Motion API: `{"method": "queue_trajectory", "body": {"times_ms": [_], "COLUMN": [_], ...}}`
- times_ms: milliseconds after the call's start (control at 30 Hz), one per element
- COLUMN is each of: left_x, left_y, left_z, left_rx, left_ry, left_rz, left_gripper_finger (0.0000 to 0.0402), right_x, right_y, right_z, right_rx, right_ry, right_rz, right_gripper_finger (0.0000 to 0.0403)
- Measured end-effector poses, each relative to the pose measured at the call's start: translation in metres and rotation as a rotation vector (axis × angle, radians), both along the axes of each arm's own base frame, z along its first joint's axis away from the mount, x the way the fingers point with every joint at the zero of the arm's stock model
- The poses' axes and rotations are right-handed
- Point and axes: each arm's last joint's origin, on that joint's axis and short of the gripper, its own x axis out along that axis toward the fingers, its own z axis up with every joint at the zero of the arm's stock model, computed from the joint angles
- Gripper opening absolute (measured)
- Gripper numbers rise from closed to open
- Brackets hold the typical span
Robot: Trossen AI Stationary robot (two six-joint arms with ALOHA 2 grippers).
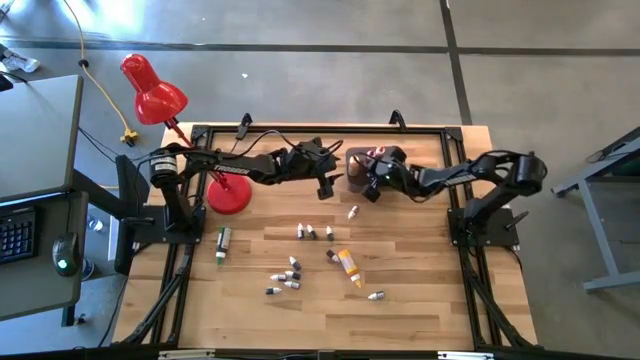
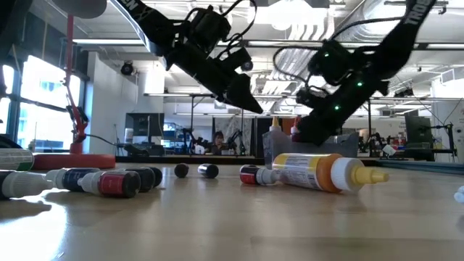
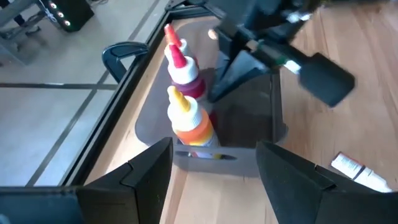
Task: Pick & Place food coloring
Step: Put the large red food coloring bottle into the bin, then adjust the large yellow food coloring bottle in the bin
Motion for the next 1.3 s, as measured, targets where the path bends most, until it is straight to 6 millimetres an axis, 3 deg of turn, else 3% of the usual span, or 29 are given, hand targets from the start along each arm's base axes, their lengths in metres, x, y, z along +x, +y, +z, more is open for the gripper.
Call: {"method": "queue_trajectory", "body": {"times_ms": [300,667,900,1300], "left_x": [-0.002,-0.006,-0.007,-0.006], "left_y": [-0.001,0.003,0.004,0.004], "left_z": [-0.005,-0.007,-0.007,-0.006], "left_rx": [0.023,0.088,0.172,0.173], "left_ry": [0.066,0.124,0.166,0.159], "left_rz": [-0.018,0.118,0.122,0.121], "left_gripper_finger": [0.0225,0.0225,0.0225,0.0225], "right_x": [0.019,0.032,0.039,0.035], "right_y": [-0.01,0.018,0.024,0.005], "right_z": [0.013,0.039,0.042,0.035], "right_rx": [0.005,0.043,0.04,0.038], "right_ry": [-0.047,-0.012,-0.063,-0.057], "right_rz": [0.025,0.141,0.15,0.056], "right_gripper_finger": [0.0,0.0,0.0,0.0]}}
